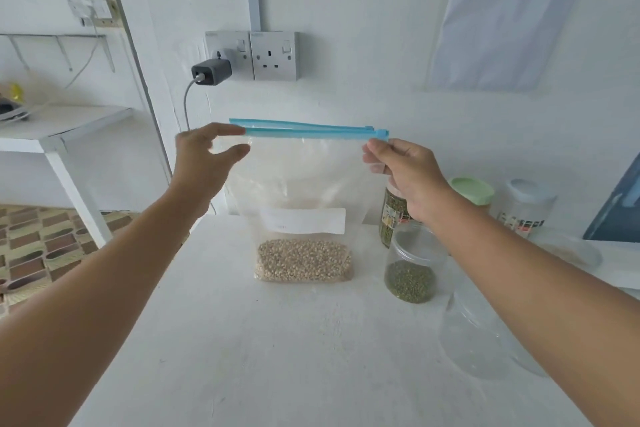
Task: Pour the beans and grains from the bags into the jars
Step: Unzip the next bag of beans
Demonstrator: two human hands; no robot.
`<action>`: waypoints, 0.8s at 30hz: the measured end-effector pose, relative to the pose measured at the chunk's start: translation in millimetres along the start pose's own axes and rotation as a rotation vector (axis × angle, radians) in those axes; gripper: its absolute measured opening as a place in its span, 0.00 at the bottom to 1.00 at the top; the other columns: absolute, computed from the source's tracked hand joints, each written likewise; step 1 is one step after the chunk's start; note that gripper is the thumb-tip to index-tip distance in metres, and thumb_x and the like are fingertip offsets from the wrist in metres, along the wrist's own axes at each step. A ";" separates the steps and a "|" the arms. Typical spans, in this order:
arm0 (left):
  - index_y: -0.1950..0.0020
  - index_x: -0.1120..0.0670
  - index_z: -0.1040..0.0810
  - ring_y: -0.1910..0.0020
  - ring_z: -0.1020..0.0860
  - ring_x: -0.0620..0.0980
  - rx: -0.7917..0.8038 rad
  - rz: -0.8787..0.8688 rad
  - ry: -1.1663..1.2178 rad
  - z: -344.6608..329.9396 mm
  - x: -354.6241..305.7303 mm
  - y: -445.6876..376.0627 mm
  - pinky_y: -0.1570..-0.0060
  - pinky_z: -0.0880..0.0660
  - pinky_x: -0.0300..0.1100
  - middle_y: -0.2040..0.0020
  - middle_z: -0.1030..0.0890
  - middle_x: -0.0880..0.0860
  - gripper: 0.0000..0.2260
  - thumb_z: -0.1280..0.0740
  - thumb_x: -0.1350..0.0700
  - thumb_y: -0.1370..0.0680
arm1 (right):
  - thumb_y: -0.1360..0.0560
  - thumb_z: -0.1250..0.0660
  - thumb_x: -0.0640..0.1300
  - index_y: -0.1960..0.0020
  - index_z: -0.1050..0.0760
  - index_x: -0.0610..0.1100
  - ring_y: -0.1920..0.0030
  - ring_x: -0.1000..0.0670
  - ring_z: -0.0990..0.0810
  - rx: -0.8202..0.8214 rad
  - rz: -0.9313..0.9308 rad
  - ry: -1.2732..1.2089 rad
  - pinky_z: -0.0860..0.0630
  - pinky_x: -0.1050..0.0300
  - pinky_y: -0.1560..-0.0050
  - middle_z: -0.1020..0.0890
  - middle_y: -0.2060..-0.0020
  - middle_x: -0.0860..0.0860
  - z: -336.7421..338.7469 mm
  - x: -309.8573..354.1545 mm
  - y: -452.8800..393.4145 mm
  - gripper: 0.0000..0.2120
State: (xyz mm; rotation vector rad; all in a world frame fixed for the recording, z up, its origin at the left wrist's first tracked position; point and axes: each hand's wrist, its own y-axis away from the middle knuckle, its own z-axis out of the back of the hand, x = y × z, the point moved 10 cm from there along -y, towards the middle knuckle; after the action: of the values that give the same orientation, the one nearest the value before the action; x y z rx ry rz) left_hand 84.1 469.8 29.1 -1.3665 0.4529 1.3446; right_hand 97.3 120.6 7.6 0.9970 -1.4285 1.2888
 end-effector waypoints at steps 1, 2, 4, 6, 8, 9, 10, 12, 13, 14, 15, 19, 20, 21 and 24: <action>0.45 0.39 0.16 0.32 0.31 0.51 -0.050 -0.066 -0.097 1.9 -13.4 4.9 0.32 0.36 0.40 0.33 0.29 0.51 0.11 0.23 0.53 0.23 | 0.20 0.28 0.46 0.46 0.15 0.41 0.64 0.63 0.18 0.002 0.006 -0.001 0.28 0.75 0.66 0.13 0.56 0.49 -0.3 -0.4 -0.6 0.09; 0.41 0.40 0.17 0.29 0.35 0.53 -0.083 -0.134 -0.180 1.1 -27.1 9.6 0.30 0.40 0.40 0.31 0.33 0.53 0.13 0.23 0.52 0.23 | 0.20 0.28 0.46 0.47 0.15 0.42 0.64 0.62 0.18 0.006 0.014 -0.006 0.28 0.74 0.64 0.13 0.57 0.50 -1.3 0.3 -0.1 0.08; 0.38 0.42 0.19 0.28 0.39 0.58 -0.094 -0.258 -0.321 -9.6 -54.3 18.6 0.27 0.41 0.46 0.29 0.36 0.55 0.14 0.24 0.48 0.23 | 0.21 0.27 0.46 0.49 0.15 0.43 0.61 0.59 0.18 0.022 0.034 -0.022 0.26 0.73 0.60 0.13 0.57 0.50 -4.4 0.8 1.0 0.06; 0.38 0.42 0.18 0.28 0.39 0.61 -0.031 -0.359 -0.435 -32.0 -78.5 23.4 0.26 0.41 0.52 0.30 0.34 0.55 0.14 0.25 0.43 0.23 | 0.22 0.26 0.46 0.50 0.14 0.45 0.59 0.56 0.19 0.041 0.048 -0.022 0.25 0.72 0.56 0.13 0.57 0.51 -7.8 0.7 1.8 0.06; 0.39 0.41 0.16 0.29 0.36 0.59 0.091 -0.433 -0.460 -61.9 -99.3 26.2 0.28 0.41 0.51 0.33 0.29 0.55 0.14 0.27 0.39 0.23 | 0.24 0.24 0.47 0.51 0.13 0.46 0.59 0.56 0.22 0.066 0.052 -0.004 0.26 0.72 0.55 0.14 0.55 0.50 -11.3 0.6 2.7 0.06; 0.40 0.40 0.16 0.29 0.35 0.58 0.161 -0.465 -0.454 -77.8 -108.1 27.8 0.30 0.41 0.49 0.35 0.27 0.54 0.14 0.28 0.38 0.23 | 0.25 0.23 0.47 0.51 0.13 0.46 0.59 0.58 0.22 0.079 0.056 0.007 0.26 0.71 0.54 0.14 0.55 0.51 -12.9 0.4 3.0 0.06; 0.40 0.39 0.15 0.29 0.34 0.56 0.227 -0.497 -0.452 -93.4 -116.1 30.4 0.32 0.41 0.47 0.36 0.26 0.53 0.14 0.29 0.37 0.23 | 0.25 0.23 0.47 0.51 0.13 0.47 0.59 0.59 0.21 0.090 0.064 0.016 0.26 0.70 0.52 0.14 0.56 0.53 -14.1 0.9 3.6 0.05; 0.40 0.39 0.15 0.29 0.34 0.54 0.339 -0.531 -0.467 -120.0 -127.1 36.8 0.34 0.43 0.44 0.37 0.26 0.51 0.14 0.30 0.37 0.22 | 0.24 0.24 0.45 0.51 0.13 0.48 0.57 0.62 0.19 0.113 0.089 0.015 0.26 0.70 0.48 0.13 0.58 0.57 -15.5 2.6 5.0 0.03; 0.40 0.39 0.15 0.30 0.35 0.52 0.375 -0.527 -0.456 -128.3 -131.4 40.3 0.34 0.42 0.44 0.38 0.27 0.50 0.13 0.29 0.38 0.22 | 0.23 0.25 0.44 0.51 0.13 0.48 0.55 0.62 0.18 0.123 0.104 0.005 0.25 0.71 0.48 0.13 0.58 0.57 -15.8 3.6 5.8 0.03; 0.41 0.40 0.14 0.32 0.37 0.50 0.400 -0.519 -0.430 -134.1 -134.2 42.7 0.33 0.41 0.44 0.40 0.27 0.48 0.12 0.28 0.39 0.22 | 0.23 0.25 0.43 0.50 0.13 0.48 0.54 0.62 0.17 0.127 0.115 -0.002 0.25 0.71 0.48 0.12 0.58 0.56 -15.5 4.4 6.6 0.03; 0.42 0.41 0.14 0.36 0.39 0.46 0.412 -0.524 -0.396 -137.5 -137.9 45.2 0.32 0.40 0.45 0.42 0.28 0.46 0.11 0.28 0.41 0.22 | 0.23 0.25 0.43 0.50 0.13 0.48 0.52 0.61 0.17 0.124 0.121 -0.004 0.25 0.72 0.48 0.12 0.56 0.55 -14.0 4.1 6.4 0.03; 0.46 0.43 0.13 0.36 0.38 0.48 0.410 -0.537 -0.355 -143.9 -141.7 46.4 0.34 0.39 0.44 0.42 0.27 0.48 0.07 0.27 0.45 0.21 | 0.24 0.24 0.44 0.48 0.12 0.46 0.49 0.60 0.16 0.107 0.110 0.011 0.25 0.74 0.48 0.11 0.52 0.53 -7.5 -0.2 7.3 0.06; 0.46 0.43 0.13 0.35 0.37 0.51 0.413 -0.536 -0.364 -145.0 -141.1 46.8 0.35 0.40 0.43 0.40 0.27 0.50 0.06 0.27 0.45 0.21 | 0.24 0.23 0.44 0.47 0.12 0.46 0.49 0.61 0.16 0.106 0.106 0.019 0.26 0.74 0.49 0.11 0.52 0.53 -6.4 -1.0 7.9 0.07; 0.46 0.43 0.13 0.34 0.36 0.53 0.411 -0.543 -0.378 -145.4 -141.0 47.6 0.35 0.41 0.42 0.40 0.28 0.50 0.06 0.27 0.46 0.21 | 0.24 0.23 0.45 0.46 0.12 0.46 0.48 0.61 0.17 0.105 0.103 0.026 0.27 0.74 0.50 0.11 0.52 0.54 -5.5 -1.7 8.3 0.08; 0.46 0.43 0.13 0.34 0.36 0.54 0.384 -0.560 -0.425 -139.6 -137.7 45.6 0.35 0.41 0.43 0.40 0.29 0.49 0.06 0.27 0.45 0.21 | 0.25 0.23 0.47 0.47 0.12 0.49 0.50 0.63 0.18 0.090 0.085 0.030 0.28 0.71 0.49 0.12 0.52 0.56 -0.9 -3.9 8.6 0.07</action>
State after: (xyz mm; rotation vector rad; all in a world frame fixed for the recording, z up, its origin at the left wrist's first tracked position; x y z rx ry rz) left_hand 69.0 279.7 93.6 -0.7763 0.0223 0.9757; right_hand 90.0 122.4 1.8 0.9814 -1.4135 1.4349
